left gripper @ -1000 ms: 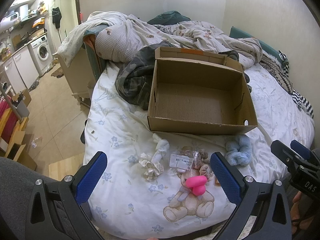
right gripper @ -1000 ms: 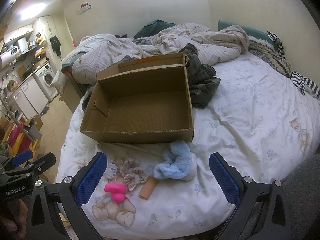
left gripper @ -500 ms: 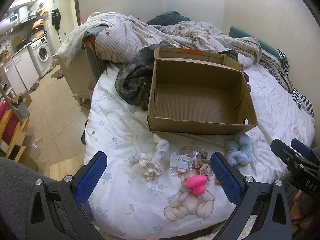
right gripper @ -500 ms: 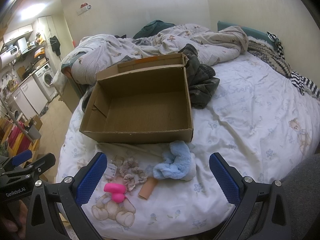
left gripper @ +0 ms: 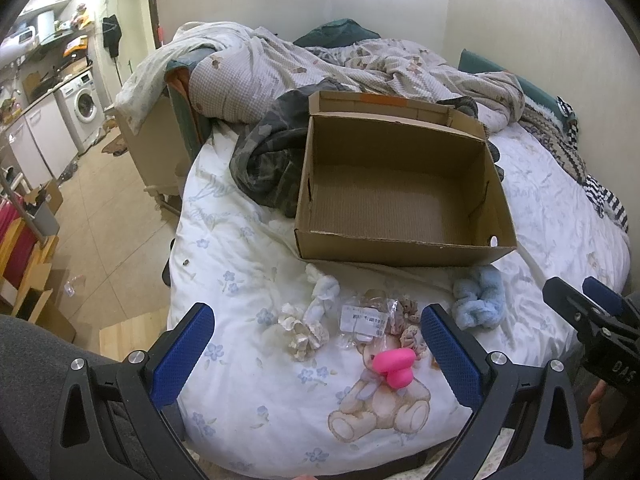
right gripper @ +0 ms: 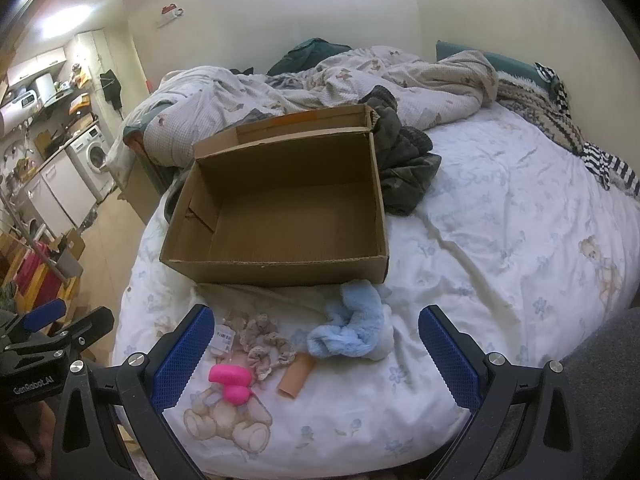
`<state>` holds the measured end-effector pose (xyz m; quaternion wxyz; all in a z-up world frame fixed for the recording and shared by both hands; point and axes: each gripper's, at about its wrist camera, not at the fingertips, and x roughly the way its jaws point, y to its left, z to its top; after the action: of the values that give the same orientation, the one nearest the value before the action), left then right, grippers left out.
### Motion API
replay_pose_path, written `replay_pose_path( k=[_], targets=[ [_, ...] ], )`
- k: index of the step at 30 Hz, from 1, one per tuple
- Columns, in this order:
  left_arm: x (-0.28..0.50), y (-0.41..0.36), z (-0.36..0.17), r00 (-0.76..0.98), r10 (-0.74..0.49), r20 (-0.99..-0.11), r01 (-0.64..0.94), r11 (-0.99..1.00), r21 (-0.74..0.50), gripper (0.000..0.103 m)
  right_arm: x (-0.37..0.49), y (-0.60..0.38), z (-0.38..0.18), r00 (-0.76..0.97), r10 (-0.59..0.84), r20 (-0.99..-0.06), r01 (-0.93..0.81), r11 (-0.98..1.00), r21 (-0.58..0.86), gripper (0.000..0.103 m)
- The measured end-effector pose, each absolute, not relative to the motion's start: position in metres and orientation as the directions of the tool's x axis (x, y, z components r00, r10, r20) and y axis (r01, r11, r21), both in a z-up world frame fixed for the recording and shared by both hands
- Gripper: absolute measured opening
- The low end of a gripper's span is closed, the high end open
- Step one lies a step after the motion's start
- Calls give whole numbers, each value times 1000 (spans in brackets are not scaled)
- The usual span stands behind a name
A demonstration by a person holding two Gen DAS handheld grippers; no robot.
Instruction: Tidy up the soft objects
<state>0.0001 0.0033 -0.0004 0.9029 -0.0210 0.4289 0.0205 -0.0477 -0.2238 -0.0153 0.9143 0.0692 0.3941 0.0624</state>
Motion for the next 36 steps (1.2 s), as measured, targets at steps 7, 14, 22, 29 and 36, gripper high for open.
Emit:
replay_pose_path(
  k=[7,14,22,29,36],
  targets=[
    [3,2,-3,606,5,-795,-54,998,-36,103,-43,-227,-14,669,181,-721,-54,979,196,103],
    [12,9,9,567,-26,-823,-57,996,-71,103,-37,-234,-6,645,212,-735,-40,969,244,103],
    [43,13,21,522,-8,-853,-67,996,-50,103,-6,-247,10,589,247,-769,-40,960,278,103],
    [80,19,22,464,21,-885,-71,997,-13,103,32,-268,8,500,250,-829,0,957,289,103],
    [111,23,3,385,10,-923,-75,997,-20,103,62,-280,-17,416,252,-874,15,959,284,103]
  ],
)
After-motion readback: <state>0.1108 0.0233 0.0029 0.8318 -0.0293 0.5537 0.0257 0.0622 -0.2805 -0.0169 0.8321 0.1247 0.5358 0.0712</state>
